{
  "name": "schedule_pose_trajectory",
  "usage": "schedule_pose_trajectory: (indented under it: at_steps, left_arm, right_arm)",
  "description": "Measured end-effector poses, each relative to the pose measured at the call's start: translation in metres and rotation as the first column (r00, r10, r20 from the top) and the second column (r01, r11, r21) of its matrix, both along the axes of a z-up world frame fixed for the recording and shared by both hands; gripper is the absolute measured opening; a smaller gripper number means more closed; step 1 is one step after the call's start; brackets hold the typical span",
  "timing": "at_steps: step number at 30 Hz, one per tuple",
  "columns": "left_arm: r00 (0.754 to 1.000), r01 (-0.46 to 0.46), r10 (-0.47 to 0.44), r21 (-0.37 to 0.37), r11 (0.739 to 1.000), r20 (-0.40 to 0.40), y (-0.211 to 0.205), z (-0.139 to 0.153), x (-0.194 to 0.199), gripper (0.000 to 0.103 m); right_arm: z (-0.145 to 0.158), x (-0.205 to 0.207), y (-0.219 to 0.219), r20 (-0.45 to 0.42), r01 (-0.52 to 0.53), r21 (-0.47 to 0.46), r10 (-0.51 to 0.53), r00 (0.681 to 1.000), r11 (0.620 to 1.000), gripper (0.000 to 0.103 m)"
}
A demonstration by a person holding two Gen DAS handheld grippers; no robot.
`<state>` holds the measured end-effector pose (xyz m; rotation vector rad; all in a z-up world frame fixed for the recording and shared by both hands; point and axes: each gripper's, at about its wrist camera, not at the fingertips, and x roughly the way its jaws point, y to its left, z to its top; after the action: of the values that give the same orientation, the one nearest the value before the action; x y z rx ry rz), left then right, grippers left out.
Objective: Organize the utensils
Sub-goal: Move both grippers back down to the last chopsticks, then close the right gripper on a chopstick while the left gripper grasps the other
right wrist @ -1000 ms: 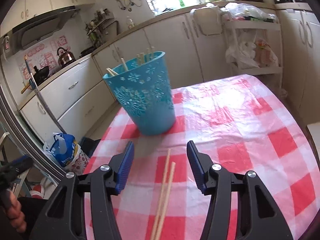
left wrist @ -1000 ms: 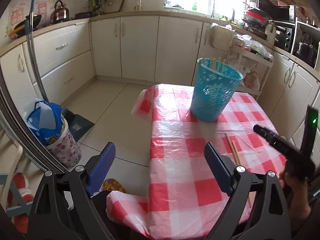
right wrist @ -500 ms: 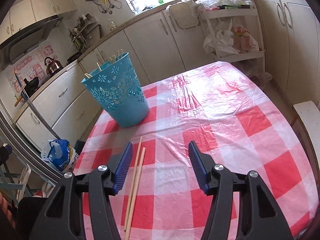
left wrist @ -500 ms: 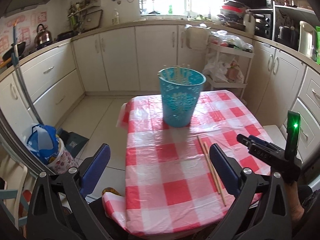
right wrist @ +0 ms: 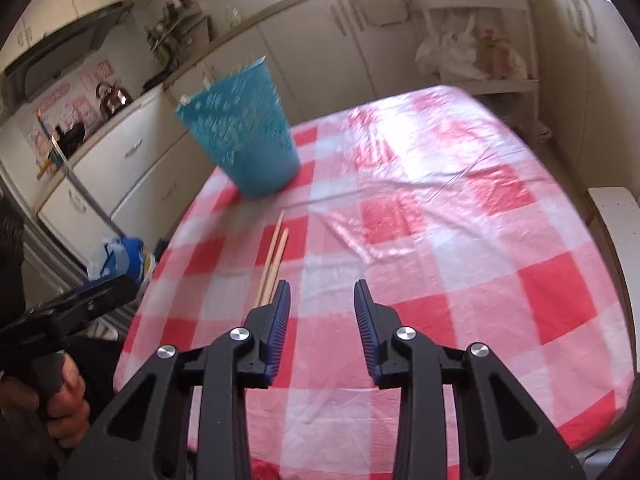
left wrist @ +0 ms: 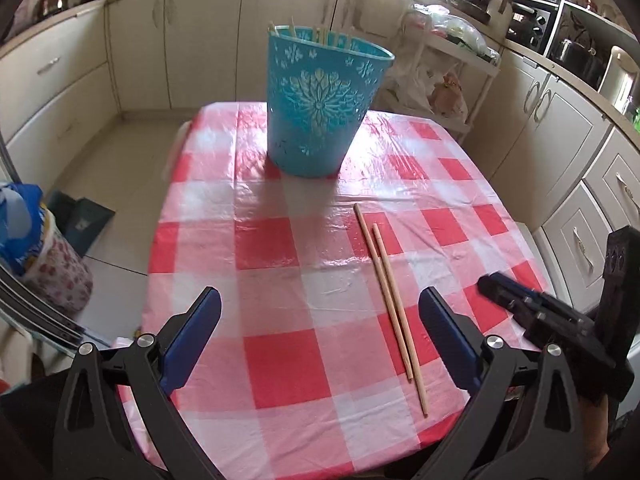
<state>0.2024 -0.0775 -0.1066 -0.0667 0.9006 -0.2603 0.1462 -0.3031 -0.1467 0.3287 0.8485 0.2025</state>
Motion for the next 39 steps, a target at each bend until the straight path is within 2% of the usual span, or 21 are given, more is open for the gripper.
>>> schedule_pose_trajectory:
  at_steps: [8,15,17,19,24,31,39]
  left_arm:
    - [0.999,-0.044,0.044,-0.011,0.999,-0.022,0.013,-0.012,0.019,0.095]
    - [0.998,-0.062,0.061,-0.029,0.998,-0.033,0.017,-0.015,0.031,0.095]
    - [0.998,-0.054,0.054,-0.025,0.998,-0.034,0.011,-0.017,0.034,0.095]
    - [0.999,-0.039,0.038,-0.022,0.999,-0.036,0.002,-0.019,0.038,0.095]
    - [0.999,0.017,-0.016,0.029,0.999,-0.045,-0.030,-0.028,0.050,0.095]
    - [0.998,0.042,-0.036,0.127,0.991,-0.054,-0.066,-0.044,0.068,0.095]
    - [0.997,0.034,-0.022,0.164,0.986,-0.077,-0.079,-0.063,0.078,0.095]
  right_arm:
    - [-0.014,0.027,0.048,-0.034,-0.108,-0.053,0.106,0.994,0.993,0.030]
    - [-0.027,0.039,0.064,-0.078,-0.134,-0.157,0.123,0.989,0.978,0.017]
    - [-0.028,0.038,0.060,-0.086,-0.133,-0.164,0.120,0.989,0.977,0.010]
    - [-0.027,0.037,0.057,-0.094,-0.140,-0.169,0.126,0.988,0.976,0.008]
    - [-0.024,0.034,0.058,-0.105,-0.151,-0.260,0.128,0.986,0.954,0.008]
    - [-0.023,0.029,0.024,-0.114,-0.068,-0.224,0.044,0.993,0.972,0.008]
    - [-0.023,0.030,0.018,-0.115,-0.050,-0.202,0.027,0.993,0.978,0.008]
